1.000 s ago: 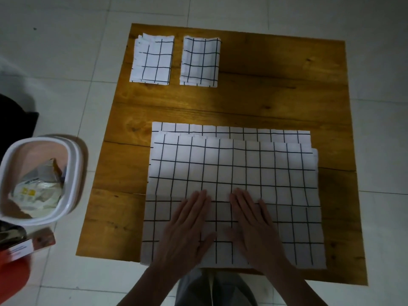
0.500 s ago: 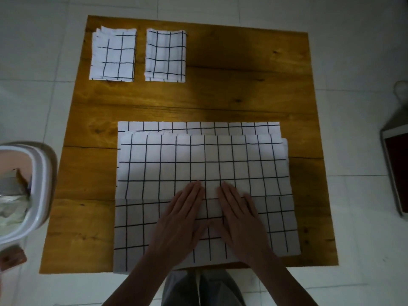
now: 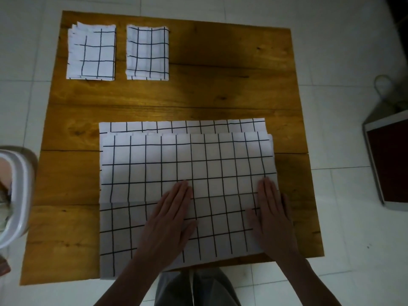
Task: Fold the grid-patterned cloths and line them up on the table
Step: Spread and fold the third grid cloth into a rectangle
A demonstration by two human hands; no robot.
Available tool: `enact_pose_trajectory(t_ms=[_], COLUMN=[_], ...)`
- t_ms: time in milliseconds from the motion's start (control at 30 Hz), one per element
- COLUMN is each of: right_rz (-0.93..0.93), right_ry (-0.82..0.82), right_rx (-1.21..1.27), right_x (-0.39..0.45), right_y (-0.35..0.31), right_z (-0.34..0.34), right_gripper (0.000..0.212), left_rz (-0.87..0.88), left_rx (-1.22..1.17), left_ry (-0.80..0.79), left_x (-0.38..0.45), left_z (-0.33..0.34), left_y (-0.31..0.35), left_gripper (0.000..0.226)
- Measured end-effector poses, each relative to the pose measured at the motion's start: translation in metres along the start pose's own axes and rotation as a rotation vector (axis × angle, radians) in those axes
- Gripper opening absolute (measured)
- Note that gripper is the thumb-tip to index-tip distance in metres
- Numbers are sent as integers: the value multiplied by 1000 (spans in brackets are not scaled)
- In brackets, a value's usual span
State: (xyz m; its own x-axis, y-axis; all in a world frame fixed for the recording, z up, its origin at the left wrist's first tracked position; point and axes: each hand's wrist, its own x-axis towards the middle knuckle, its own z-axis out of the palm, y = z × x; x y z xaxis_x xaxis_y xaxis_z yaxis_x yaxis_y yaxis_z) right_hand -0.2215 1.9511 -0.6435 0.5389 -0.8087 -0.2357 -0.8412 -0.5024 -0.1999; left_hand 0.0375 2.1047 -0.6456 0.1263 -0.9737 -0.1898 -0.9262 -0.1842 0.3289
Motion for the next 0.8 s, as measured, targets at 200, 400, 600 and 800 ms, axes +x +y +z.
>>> enact_pose_trajectory(t_ms=[200, 400, 600, 800], right_rz=[35, 95, 316, 519], right_ry=[84, 148, 277, 124], right_rx=[76, 175, 198, 306], right_x=[-1, 1, 21, 53], right_y=[-3, -6, -9, -2], right_z=[1, 2, -18, -37], right_gripper=[71, 64, 56, 45], left_rz=[29, 15, -2, -21], left_rx=[40, 27, 20, 31], left_ry=[-27, -54, -64, -63], left_x=[1, 0, 1, 2], left_z=[1, -1, -4, -5], left_y=[0, 3, 9, 14], left_gripper=[65, 67, 70, 72])
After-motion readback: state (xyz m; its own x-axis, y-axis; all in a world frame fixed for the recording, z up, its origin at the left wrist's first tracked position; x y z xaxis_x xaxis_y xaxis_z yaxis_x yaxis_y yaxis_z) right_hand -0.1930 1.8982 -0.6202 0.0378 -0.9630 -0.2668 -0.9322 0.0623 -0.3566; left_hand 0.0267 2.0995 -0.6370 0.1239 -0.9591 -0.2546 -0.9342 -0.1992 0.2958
